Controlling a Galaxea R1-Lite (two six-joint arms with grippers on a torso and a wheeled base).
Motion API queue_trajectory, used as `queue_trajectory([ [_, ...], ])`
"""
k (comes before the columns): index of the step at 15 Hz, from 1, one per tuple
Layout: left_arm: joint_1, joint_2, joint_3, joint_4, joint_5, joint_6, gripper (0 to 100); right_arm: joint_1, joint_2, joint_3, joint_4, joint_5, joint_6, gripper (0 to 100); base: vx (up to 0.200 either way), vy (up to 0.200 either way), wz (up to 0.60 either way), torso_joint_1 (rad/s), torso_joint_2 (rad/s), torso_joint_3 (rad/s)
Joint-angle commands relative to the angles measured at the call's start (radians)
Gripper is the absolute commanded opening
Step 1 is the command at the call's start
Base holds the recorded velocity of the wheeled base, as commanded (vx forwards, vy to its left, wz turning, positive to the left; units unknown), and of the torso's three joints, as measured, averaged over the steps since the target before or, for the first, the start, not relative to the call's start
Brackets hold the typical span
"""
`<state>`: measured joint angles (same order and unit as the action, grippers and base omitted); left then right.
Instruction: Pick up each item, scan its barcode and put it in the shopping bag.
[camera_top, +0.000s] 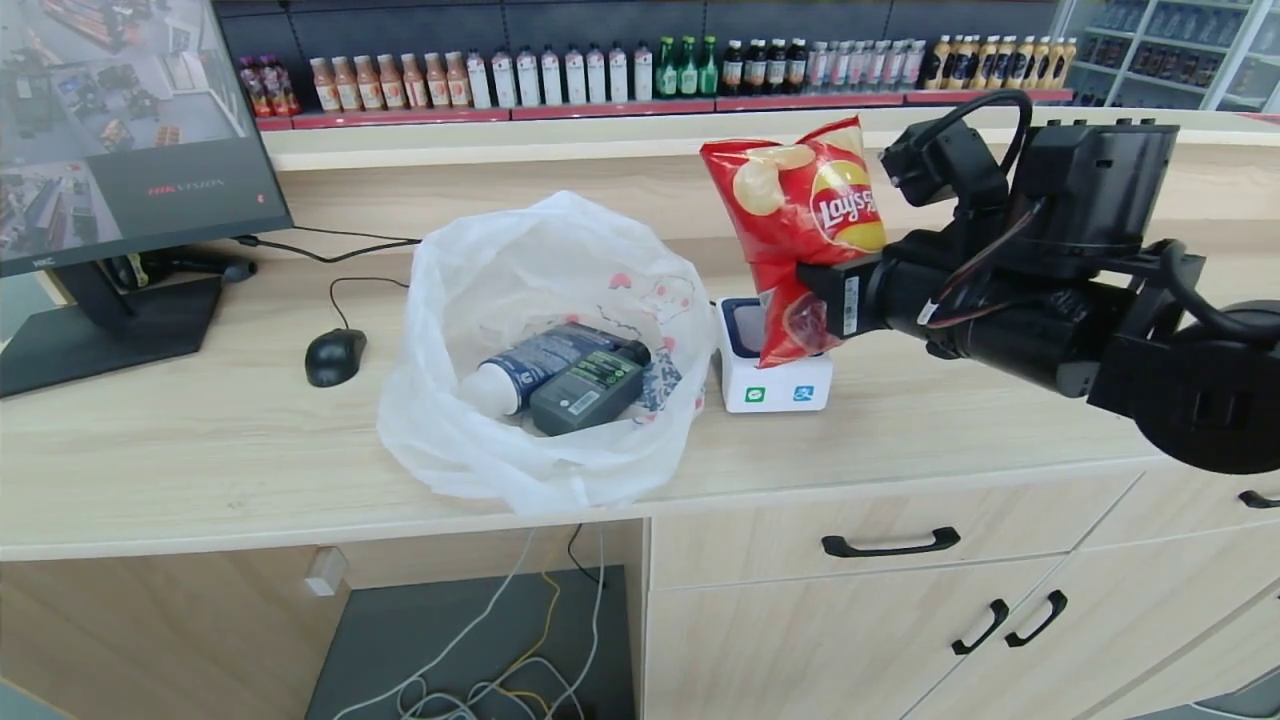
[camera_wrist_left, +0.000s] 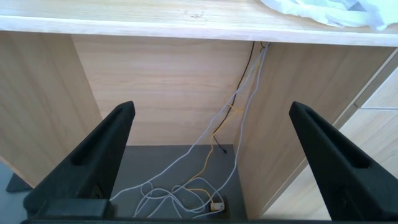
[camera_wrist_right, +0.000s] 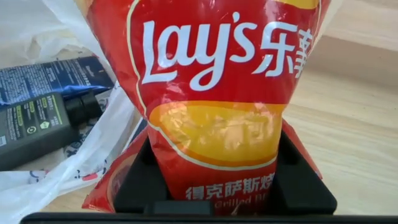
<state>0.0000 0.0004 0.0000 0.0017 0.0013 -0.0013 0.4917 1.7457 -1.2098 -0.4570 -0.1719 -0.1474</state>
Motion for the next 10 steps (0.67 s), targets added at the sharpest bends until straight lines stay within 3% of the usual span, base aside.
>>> queue_trajectory([
  [1,0.000,0.000,0.000,0.000,0.000,0.000,100,-0.001,0.000,-0.051,0.064,0.000,-0.024,0,0.000,0.000,0.00,0.000,0.00,0.000],
  [5,0.000,0.000,0.000,0.000,0.000,0.000,100,-0.004,0.066,-0.238,0.216,0.000,-0.156,0,0.000,0.000,0.00,0.000,0.00,0.000],
  [10,0.000,0.000,0.000,0.000,0.000,0.000,100,-0.010,0.093,-0.238,0.216,-0.001,-0.193,0,0.000,0.000,0.00,0.000,0.00,0.000],
])
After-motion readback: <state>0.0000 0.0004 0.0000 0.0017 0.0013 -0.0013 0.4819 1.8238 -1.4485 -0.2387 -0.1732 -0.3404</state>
